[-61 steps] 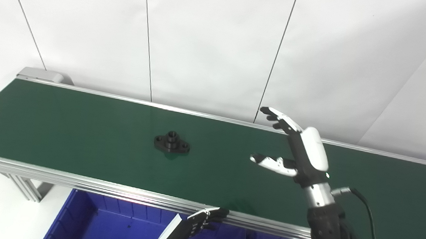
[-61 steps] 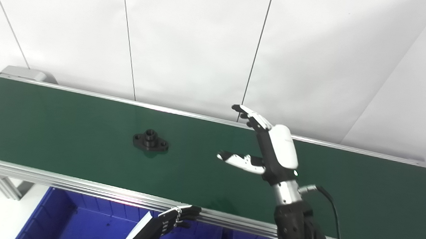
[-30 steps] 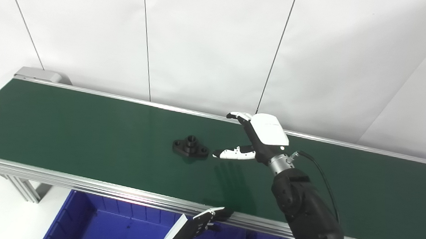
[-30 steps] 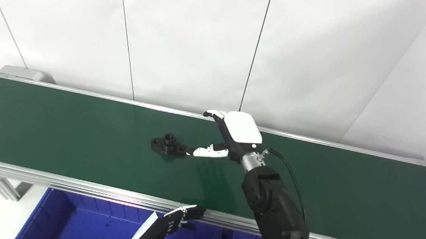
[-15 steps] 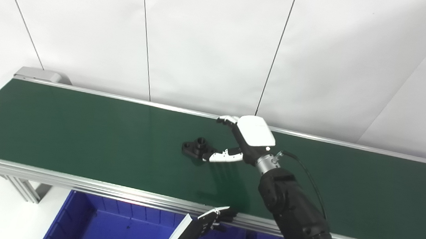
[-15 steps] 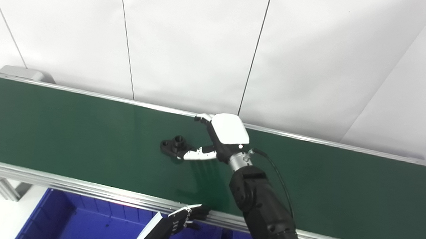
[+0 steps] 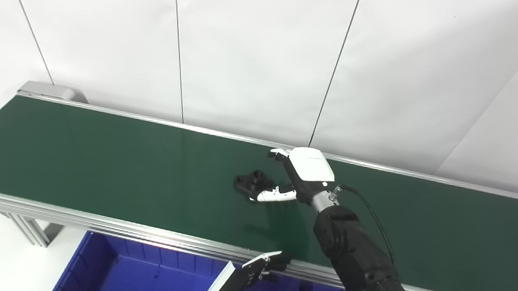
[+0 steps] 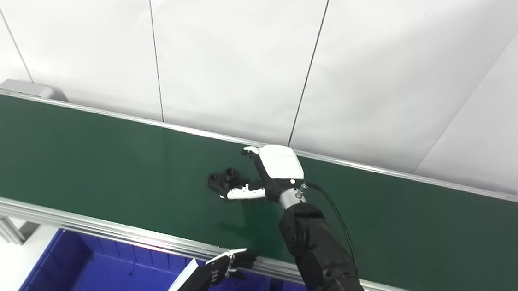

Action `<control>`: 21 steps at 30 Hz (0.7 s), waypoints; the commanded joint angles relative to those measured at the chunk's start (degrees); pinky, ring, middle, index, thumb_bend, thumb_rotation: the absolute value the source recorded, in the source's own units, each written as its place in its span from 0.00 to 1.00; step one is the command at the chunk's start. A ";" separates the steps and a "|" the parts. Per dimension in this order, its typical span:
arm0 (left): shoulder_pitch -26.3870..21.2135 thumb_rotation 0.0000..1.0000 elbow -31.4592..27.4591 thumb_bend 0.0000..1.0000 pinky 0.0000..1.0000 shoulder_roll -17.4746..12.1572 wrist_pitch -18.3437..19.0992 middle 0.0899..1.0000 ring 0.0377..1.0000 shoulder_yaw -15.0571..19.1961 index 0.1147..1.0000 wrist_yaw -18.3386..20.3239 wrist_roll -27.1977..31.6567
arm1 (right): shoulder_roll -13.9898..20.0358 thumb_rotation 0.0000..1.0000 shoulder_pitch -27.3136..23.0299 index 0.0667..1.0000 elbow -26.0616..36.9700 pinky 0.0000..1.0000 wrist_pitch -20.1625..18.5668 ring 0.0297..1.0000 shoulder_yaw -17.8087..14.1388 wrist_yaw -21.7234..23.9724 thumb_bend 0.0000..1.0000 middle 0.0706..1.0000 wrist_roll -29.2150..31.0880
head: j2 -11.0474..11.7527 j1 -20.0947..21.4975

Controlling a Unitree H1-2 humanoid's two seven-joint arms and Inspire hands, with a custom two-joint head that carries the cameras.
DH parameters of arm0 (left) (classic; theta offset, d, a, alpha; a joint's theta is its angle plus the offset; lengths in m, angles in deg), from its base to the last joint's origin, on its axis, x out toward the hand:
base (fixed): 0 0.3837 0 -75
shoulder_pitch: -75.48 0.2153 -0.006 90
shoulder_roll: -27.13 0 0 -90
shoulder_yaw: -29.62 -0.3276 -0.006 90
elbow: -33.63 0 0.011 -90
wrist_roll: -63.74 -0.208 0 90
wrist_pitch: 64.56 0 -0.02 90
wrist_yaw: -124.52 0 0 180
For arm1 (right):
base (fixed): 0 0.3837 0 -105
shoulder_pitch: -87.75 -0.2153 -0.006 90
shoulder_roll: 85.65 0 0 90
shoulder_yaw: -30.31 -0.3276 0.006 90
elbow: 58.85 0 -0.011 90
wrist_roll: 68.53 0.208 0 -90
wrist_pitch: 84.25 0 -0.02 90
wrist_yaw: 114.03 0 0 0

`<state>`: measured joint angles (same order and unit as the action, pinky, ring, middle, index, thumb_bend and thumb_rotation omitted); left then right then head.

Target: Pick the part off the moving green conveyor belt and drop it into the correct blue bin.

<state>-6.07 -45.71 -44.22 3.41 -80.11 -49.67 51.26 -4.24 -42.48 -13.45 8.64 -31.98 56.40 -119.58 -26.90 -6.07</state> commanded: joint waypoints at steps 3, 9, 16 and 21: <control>-0.27 0.74 -2.18 0.89 0.74 0.34 -1.33 0.83 0.81 -0.32 0.79 0.14 0.94 | 0.69 0.73 -2.95 0.79 0.22 0.66 -1.05 0.71 0.13 -0.50 0.89 0.75 0.85 | -0.14 -0.09; -0.05 0.74 -2.60 0.89 0.74 0.11 -0.72 0.83 0.82 -0.45 0.79 0.18 0.96 | 1.16 0.73 -2.79 0.78 -0.15 0.62 -2.11 0.71 0.76 -0.14 0.88 0.76 0.78 | -0.31 0.04; -0.01 0.75 -2.82 0.89 0.76 -0.01 -0.36 0.83 0.83 -0.53 0.80 0.35 1.06 | 0.54 0.60 -2.64 0.73 -1.54 0.50 -5.03 0.62 1.01 0.00 0.82 0.72 0.78 | -0.63 0.15; 0.28 0.74 -3.50 0.91 0.78 0.11 0.52 0.84 0.83 -0.65 0.80 0.52 1.48 | 0.50 0.56 -2.39 0.72 -1.81 0.44 -6.56 0.56 2.22 0.96 0.79 0.67 0.28 | -0.70 0.06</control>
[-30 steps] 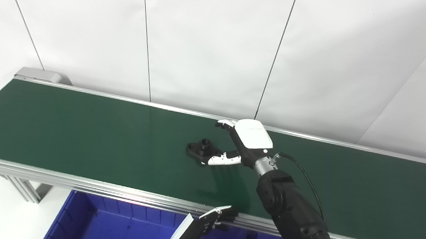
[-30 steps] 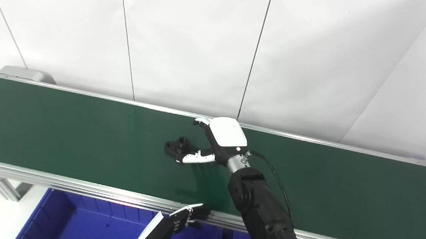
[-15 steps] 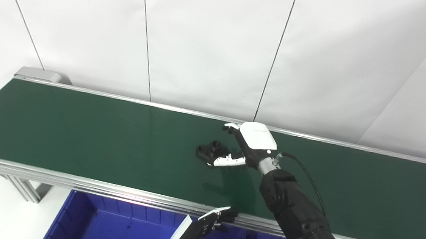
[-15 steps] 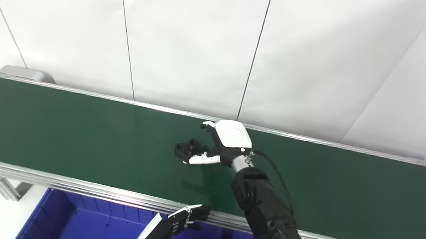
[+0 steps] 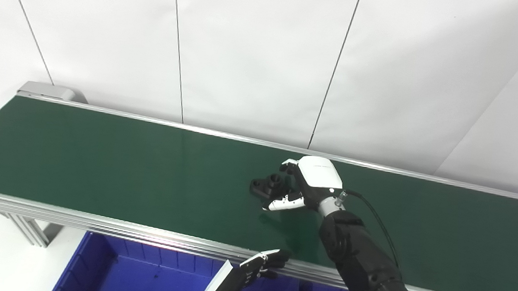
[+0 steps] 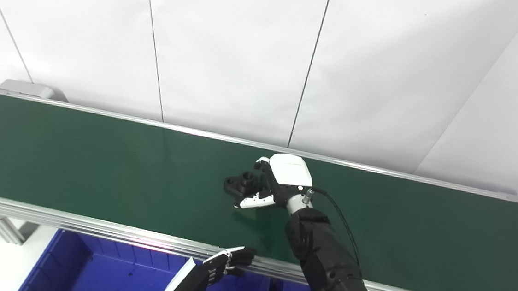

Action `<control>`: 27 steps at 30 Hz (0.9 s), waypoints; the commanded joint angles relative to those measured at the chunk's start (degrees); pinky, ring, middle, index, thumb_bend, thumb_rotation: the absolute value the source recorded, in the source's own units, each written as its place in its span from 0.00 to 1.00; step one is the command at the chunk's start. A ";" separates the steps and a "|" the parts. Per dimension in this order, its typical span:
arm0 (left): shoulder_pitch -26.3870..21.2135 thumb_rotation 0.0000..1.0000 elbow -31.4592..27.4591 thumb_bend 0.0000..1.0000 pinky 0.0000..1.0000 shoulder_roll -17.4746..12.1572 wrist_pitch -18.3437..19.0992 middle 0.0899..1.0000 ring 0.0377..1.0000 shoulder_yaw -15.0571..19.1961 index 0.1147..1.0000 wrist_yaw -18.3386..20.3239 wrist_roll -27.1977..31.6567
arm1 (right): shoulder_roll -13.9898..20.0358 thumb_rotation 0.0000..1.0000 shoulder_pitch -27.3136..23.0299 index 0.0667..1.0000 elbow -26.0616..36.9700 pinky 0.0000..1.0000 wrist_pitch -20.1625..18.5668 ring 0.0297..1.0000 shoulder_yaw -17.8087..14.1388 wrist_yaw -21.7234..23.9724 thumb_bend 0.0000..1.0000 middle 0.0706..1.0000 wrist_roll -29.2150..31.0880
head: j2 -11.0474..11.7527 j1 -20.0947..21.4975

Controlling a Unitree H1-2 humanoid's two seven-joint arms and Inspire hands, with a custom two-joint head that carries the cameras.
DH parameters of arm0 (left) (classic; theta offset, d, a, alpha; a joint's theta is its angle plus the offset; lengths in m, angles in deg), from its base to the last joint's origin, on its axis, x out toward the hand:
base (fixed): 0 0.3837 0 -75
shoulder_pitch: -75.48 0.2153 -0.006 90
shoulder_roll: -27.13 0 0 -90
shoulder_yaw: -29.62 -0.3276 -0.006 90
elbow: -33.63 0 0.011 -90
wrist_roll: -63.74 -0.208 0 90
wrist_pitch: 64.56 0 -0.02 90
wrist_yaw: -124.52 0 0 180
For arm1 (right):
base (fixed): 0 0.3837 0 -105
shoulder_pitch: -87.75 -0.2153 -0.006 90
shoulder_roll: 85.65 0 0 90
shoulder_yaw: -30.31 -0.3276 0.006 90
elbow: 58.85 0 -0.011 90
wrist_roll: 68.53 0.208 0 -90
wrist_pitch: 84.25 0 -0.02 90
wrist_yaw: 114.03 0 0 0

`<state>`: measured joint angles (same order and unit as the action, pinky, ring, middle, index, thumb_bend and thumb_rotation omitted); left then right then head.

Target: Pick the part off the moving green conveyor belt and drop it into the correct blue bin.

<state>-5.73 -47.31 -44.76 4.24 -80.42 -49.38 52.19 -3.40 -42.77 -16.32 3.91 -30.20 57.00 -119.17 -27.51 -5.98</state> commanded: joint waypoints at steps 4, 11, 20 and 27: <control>-0.07 0.74 -2.04 0.90 0.78 0.63 -0.54 0.84 0.84 -0.41 0.80 0.27 0.68 | -0.78 0.34 -2.12 0.63 -0.76 0.39 -2.00 0.50 0.54 0.70 0.72 0.58 1.03 | -0.26 0.01; -0.12 0.73 -1.89 0.89 0.79 0.71 -0.54 0.84 0.84 -0.26 0.80 0.49 0.94 | -0.80 0.00 -2.77 0.47 -2.72 0.31 -6.65 0.42 2.54 6.05 0.53 0.43 1.01 | -0.39 0.03; -0.33 0.72 -1.73 0.87 0.79 0.51 -0.78 0.84 0.84 -0.19 0.80 0.84 1.48 | -0.06 0.00 -2.95 0.48 -1.00 0.29 -10.72 0.41 4.19 11.50 0.53 0.41 2.05 | -0.43 0.25; -0.48 0.72 -1.66 0.86 0.78 0.43 -0.81 0.83 0.84 -0.20 0.80 0.75 1.11 | 0.70 0.00 -2.54 0.49 1.09 0.28 -12.54 0.39 4.26 14.36 0.52 0.39 2.53 | -0.48 0.34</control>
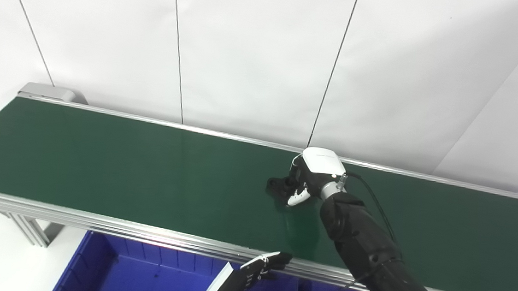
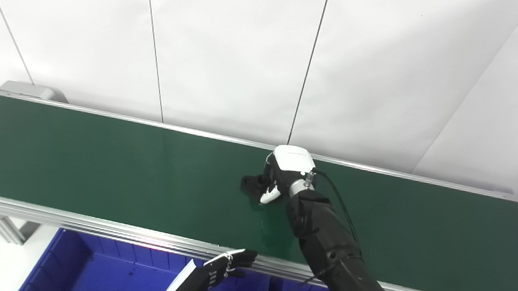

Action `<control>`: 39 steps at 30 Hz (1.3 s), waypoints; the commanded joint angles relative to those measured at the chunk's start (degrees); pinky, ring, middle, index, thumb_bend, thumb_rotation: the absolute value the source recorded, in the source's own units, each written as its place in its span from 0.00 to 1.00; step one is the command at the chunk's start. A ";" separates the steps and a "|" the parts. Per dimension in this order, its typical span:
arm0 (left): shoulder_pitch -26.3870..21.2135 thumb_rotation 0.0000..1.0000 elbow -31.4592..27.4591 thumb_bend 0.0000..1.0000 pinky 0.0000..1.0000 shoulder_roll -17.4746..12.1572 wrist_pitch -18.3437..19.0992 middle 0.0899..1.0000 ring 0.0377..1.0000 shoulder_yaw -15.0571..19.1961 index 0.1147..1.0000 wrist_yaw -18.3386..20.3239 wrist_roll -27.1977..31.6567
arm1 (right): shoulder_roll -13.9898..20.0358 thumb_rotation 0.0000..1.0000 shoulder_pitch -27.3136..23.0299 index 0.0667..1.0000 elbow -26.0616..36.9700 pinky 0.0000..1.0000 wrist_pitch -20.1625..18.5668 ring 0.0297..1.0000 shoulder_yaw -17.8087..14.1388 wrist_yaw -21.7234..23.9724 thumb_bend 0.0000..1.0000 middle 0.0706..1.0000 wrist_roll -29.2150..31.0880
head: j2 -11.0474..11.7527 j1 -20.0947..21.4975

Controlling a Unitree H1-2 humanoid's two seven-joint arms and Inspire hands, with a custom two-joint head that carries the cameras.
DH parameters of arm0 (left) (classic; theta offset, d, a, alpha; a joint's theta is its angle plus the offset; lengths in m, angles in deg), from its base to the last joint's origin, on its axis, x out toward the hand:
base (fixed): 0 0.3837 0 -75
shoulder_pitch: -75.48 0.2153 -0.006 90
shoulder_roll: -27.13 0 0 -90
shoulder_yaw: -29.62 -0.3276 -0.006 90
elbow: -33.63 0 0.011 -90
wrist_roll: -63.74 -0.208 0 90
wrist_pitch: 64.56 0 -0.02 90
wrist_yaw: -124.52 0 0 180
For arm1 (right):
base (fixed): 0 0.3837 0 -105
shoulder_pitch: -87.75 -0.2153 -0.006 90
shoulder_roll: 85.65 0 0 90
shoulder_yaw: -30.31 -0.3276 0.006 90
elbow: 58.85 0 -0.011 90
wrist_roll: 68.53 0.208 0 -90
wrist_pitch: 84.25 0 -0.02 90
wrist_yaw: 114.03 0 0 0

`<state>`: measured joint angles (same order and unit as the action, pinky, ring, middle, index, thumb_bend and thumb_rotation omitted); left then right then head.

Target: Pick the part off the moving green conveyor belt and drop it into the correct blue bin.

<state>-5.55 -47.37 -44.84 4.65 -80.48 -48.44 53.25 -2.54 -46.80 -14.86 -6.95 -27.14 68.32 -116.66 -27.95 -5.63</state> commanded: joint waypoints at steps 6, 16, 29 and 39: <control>-0.59 0.72 -2.00 0.87 0.77 0.52 -0.87 0.83 0.83 -0.03 0.80 -0.31 -0.05 | 1.40 0.00 2.60 0.46 2.87 0.34 -1.98 0.46 1.43 4.28 0.53 0.44 0.14 | -0.43 1.03; -0.63 0.76 -2.78 0.89 0.79 -0.30 -0.10 0.84 0.83 0.56 0.80 0.24 0.62 | 7.59 0.00 9.39 0.48 24.83 0.31 -1.01 0.38 -1.45 8.24 0.52 0.40 1.24 | -1.13 3.95; -1.04 0.78 -2.14 0.85 0.81 -1.80 -1.62 0.84 0.83 1.73 0.82 1.02 1.64 | 11.46 0.00 17.98 0.45 50.14 0.22 -2.95 0.27 -8.63 15.09 0.53 0.43 1.53 | -1.78 8.67; 0.35 0.86 -6.16 0.85 0.83 -4.24 0.06 0.85 0.86 2.97 0.85 2.12 3.44 | 12.22 0.00 23.24 0.45 63.77 0.18 -6.35 0.23 -11.95 21.46 0.53 0.43 -2.27 | -4.86 17.76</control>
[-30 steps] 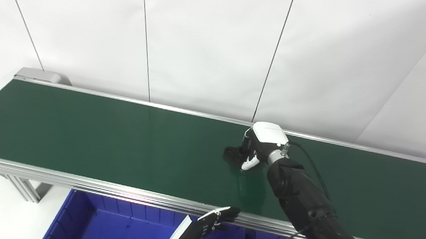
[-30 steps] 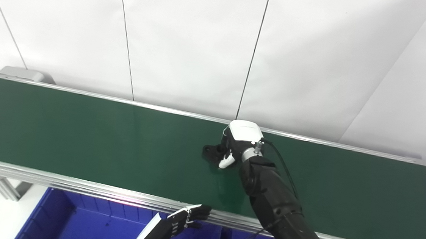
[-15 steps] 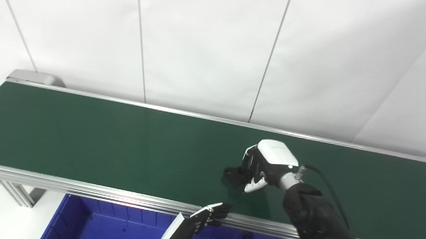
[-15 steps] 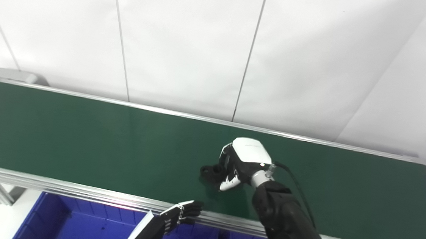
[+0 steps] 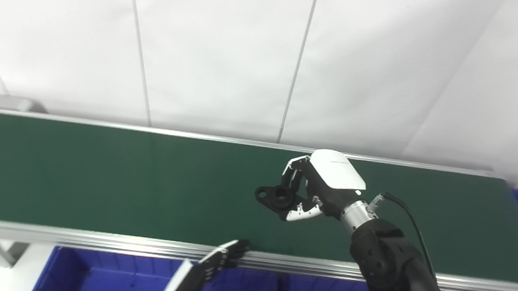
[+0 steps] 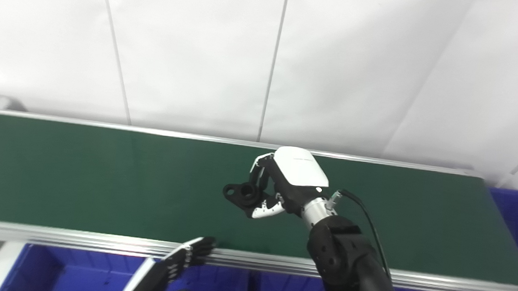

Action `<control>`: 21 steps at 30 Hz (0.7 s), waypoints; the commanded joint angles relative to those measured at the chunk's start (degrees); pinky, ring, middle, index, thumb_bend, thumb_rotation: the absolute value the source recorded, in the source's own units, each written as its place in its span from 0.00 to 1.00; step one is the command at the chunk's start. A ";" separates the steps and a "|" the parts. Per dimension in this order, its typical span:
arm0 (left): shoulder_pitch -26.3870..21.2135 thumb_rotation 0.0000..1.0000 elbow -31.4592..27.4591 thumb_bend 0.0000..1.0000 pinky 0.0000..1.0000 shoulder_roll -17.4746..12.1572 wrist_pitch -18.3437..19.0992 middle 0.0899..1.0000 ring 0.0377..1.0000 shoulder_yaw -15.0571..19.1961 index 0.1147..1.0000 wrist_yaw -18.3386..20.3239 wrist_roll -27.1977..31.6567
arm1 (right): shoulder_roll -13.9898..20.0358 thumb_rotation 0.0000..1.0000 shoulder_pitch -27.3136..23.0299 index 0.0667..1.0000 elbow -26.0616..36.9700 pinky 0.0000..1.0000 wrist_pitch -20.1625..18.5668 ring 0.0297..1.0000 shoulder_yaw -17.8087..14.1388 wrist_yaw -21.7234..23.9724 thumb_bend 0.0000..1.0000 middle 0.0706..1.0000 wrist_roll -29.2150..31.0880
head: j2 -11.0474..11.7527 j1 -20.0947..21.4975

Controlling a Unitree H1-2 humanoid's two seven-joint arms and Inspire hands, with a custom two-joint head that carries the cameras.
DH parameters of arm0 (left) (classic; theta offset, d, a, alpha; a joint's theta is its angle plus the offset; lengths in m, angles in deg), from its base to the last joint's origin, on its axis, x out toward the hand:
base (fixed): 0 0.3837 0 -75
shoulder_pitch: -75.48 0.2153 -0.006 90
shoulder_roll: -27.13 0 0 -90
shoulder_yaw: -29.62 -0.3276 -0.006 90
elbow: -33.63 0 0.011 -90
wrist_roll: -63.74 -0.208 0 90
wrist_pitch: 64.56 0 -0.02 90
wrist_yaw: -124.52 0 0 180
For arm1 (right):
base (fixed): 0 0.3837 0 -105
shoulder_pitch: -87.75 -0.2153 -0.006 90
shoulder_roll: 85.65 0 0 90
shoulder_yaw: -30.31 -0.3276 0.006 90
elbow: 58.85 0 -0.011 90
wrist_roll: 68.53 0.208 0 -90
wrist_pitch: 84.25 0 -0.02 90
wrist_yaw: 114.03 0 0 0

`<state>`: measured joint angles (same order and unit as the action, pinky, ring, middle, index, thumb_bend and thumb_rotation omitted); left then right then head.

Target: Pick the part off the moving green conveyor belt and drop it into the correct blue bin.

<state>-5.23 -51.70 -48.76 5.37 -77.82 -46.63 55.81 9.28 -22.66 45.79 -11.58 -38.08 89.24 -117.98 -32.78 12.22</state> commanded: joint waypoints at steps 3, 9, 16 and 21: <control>0.37 0.88 -3.99 0.84 0.85 -1.74 0.42 0.86 0.88 1.12 0.86 1.33 2.84 | 0.82 0.00 0.80 0.45 6.94 0.20 -2.68 0.24 -1.68 4.22 0.53 0.43 -2.60 | -2.79 4.86; -0.41 0.89 -8.82 0.82 0.85 -4.43 4.36 0.85 0.87 3.02 0.87 3.19 5.93 | 1.32 0.00 4.94 0.45 12.94 0.20 -4.75 0.25 -3.11 11.05 0.53 0.43 -4.12 | -8.31 11.25; -2.38 0.87 -12.85 0.84 0.82 -6.66 9.62 0.83 0.86 4.78 0.85 4.53 7.82 | 2.63 0.00 10.33 0.49 14.59 0.24 -4.69 0.29 -5.32 13.43 0.52 0.36 -5.28 | -12.94 14.42; -2.98 0.87 -15.32 0.86 0.81 -6.71 12.71 0.82 0.85 5.58 0.84 4.72 7.31 | 3.41 0.00 13.63 0.49 15.23 0.25 -5.46 0.31 -6.90 14.91 0.52 0.36 -6.32 | -15.72 14.27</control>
<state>-7.01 -64.94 -55.29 18.01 -72.33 -42.14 62.78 12.27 -8.53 58.70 -16.49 -44.00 104.02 -123.56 -47.90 26.63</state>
